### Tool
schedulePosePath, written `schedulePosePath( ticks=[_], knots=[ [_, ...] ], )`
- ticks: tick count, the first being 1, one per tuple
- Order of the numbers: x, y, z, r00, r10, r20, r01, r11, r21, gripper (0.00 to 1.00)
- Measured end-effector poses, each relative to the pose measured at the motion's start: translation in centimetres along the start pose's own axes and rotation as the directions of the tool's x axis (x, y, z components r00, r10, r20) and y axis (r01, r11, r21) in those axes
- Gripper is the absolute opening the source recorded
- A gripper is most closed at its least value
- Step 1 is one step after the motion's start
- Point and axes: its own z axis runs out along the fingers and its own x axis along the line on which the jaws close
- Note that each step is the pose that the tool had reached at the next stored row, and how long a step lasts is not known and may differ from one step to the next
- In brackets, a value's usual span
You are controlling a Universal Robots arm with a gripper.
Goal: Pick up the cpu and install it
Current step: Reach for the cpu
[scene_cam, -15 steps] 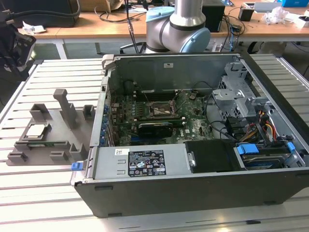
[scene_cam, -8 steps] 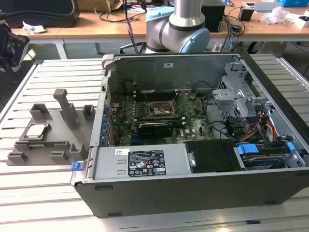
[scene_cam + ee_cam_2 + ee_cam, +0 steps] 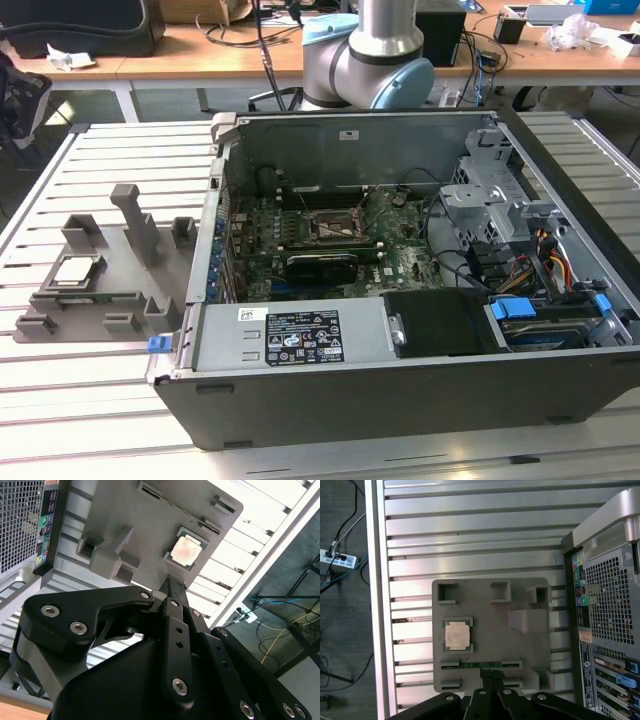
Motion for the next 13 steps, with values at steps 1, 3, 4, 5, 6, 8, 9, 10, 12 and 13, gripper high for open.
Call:
schedulePosePath(
  ticks=[1,3,4,5,6,8,9,10,12,13],
  knots=[
    [0.11,-0.01,0.00,1.0000,0.000,0.0000,0.000,1.0000,-0.0001,0.11],
    [0.30,-0.02,0.00,1.0000,0.000,0.0000,0.000,1.0000,-0.0001,0.11],
    [0.37,-0.03,0.00,1.0000,0.000,0.0001,0.000,1.0000,-0.0001,0.11],
    [0.57,-0.04,0.00,1.0000,0.000,0.0000,0.000,1.0000,0.0000,0.11],
    [0.71,-0.05,0.00,1.0000,0.000,0.0000,0.000,1.0000,-0.0001,0.11],
    [1.00,-0.07,0.01,1.0000,0.000,0.0000,0.000,1.0000,-0.0001,0.11],
    [1.12,-0.09,0.02,1.0000,0.000,0.0001,0.000,1.0000,-0.0001,0.11],
    [1.24,-0.09,0.02,1.0000,0.000,0.0000,0.000,1.0000,0.0000,0.11],
    [1.39,-0.10,0.03,1.0000,0.000,0.0000,0.000,1.0000,-0.0001,0.11],
    [1.46,-0.11,0.03,1.0000,0.000,0.0001,0.000,1.0000,-0.0001,0.11]
  ],
)
